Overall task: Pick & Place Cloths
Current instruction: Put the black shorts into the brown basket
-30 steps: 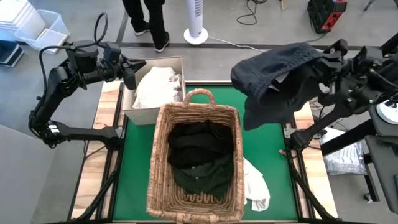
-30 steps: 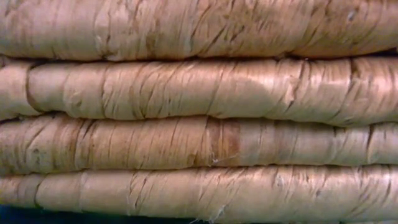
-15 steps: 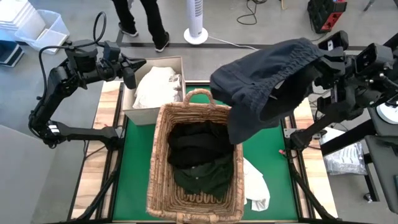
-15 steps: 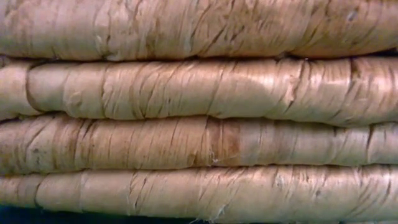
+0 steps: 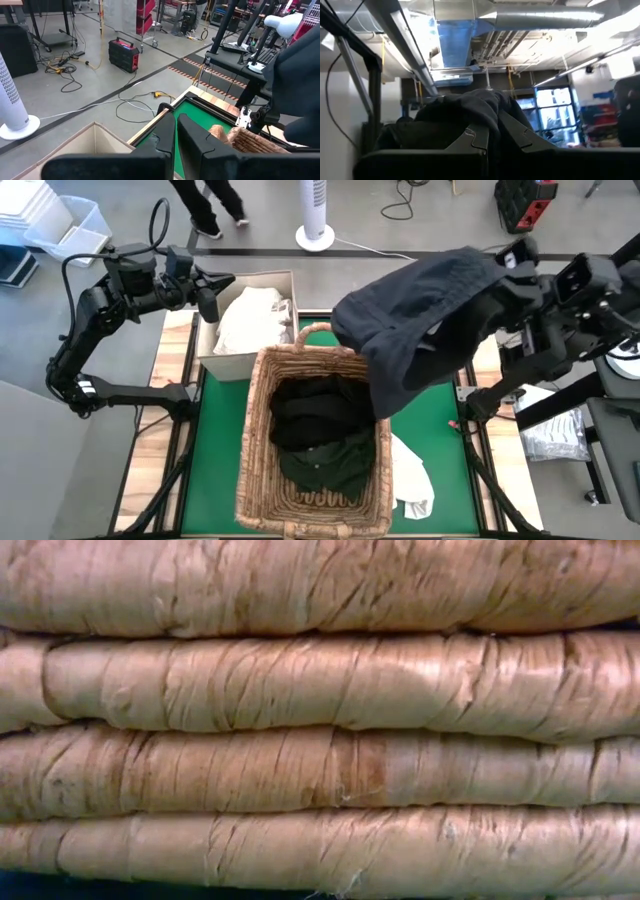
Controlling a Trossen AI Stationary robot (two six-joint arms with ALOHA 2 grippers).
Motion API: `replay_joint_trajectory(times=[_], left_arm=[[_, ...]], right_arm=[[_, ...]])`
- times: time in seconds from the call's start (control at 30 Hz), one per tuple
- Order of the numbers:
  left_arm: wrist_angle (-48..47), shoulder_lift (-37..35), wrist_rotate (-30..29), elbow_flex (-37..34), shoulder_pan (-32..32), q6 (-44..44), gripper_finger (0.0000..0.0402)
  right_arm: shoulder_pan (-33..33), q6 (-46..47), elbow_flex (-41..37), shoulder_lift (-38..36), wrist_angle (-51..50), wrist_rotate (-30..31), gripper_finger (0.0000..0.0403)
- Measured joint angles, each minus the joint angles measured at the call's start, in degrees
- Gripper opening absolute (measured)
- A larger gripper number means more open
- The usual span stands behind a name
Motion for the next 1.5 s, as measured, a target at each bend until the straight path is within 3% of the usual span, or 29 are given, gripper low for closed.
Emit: replay_joint_trajectory(times=[0.73, 0.97, 1.5], left_arm=[[0.3, 0.0, 0.1, 0.0, 0.0, 0.0, 0.0000], [0.3, 0.0, 0.1, 0.0, 0.0, 0.0, 0.0000], [0.3, -0.2, 0.1, 0.0, 0.0, 0.2, 0.0000]], right_arm=[[-0.1, 16.3, 0.0, 7.8, 2.1, -3.3, 0.0012], [-2.6, 27.8, -0.1, 9.8, -1.3, -3.6, 0.0012], [-11.2, 50.7, -0.1, 11.7, -16.6, -19.1, 0.0012]])
